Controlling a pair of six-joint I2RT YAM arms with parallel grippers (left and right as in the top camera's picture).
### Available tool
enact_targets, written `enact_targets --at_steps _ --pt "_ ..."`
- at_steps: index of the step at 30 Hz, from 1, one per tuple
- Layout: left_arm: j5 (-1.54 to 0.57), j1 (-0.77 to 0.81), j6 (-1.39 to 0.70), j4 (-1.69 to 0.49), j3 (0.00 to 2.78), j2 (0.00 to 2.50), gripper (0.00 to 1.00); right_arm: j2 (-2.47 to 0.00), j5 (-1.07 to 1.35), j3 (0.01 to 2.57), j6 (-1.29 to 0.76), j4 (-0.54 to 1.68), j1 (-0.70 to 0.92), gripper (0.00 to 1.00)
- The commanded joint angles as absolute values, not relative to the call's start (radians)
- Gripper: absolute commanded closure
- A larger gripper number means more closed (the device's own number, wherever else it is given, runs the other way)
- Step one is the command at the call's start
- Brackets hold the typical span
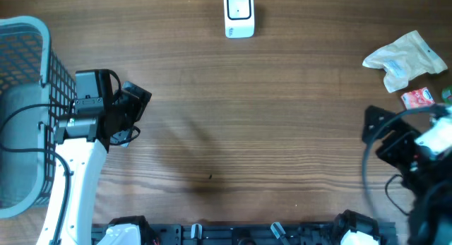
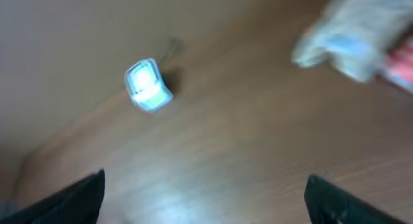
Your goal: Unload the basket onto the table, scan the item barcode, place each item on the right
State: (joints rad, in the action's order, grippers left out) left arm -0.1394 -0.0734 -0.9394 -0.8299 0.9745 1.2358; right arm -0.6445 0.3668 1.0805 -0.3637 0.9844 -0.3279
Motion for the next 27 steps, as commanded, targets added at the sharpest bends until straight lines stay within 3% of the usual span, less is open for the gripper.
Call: enact_targets --at_steps 1,9,19,27 --pt "-0.144 -0.076 -0.92 -0.828 0.981 1.227 0.0 -0.456 0.391 0.847 -0.353 0.768 -0.177 0.0" --pt "-0.144 -0.076 -0.92 -0.828 0.981 1.227 0.0 -0.003 0.391 0.297 -0.473 0.313 -0.12 0.0" --pt "-0.144 -0.076 -0.92 -0.828 0.981 1.227 0.0 -0.003 0.355 0.053 -0.405 -0.008 -0.069 0.0" --pt "-0.144 -0.076 -0.92 -0.828 0.981 1.227 0.0 -0.003 0.338 0.004 -0.208 -0.027 -0.065 0.0"
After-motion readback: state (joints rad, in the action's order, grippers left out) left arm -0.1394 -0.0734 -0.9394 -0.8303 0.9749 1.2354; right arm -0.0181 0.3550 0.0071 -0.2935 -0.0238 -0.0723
